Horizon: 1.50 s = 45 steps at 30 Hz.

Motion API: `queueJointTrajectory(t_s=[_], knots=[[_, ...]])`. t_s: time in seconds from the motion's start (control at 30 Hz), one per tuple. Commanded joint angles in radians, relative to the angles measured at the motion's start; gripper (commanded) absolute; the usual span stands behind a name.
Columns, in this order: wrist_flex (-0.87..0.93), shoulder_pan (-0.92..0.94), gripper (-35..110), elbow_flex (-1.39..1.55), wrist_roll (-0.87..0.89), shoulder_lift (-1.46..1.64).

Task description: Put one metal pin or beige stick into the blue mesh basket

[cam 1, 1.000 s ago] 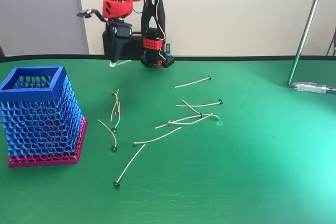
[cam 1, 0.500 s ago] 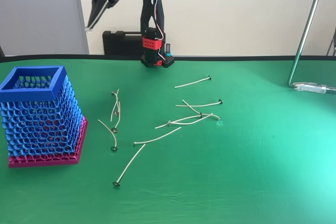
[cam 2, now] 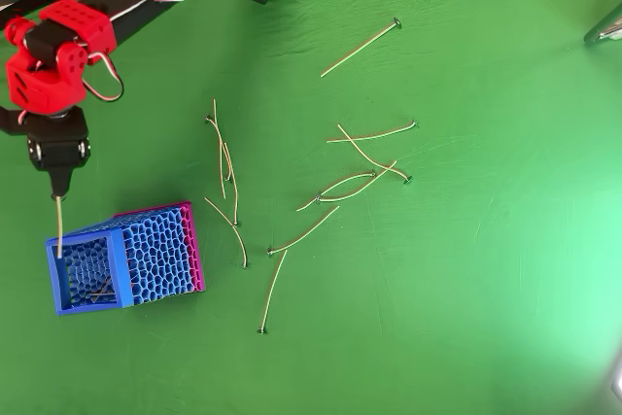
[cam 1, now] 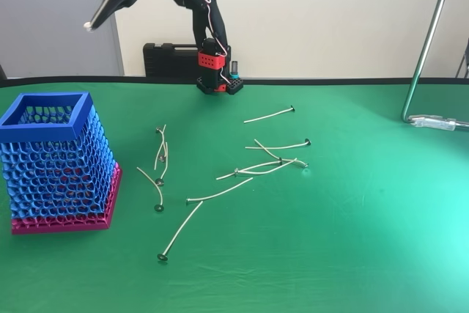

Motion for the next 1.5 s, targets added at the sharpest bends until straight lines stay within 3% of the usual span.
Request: queueJointTrajectory(t_s=[0.0,0.67,1.0,1.27,1.47], knots=[[-0.092,0.006,1,-0.055,-0.014,-0.026],[-0.612,-0.023,1,0.075,-0.066,-0.262],[-0.657,-0.035,1,0.126,-0.035,-0.316],[-0.719,-0.014,19,0.155,0.0,-0.307],[-0.73,-0.006,22,0.133,0.026,-0.293]])
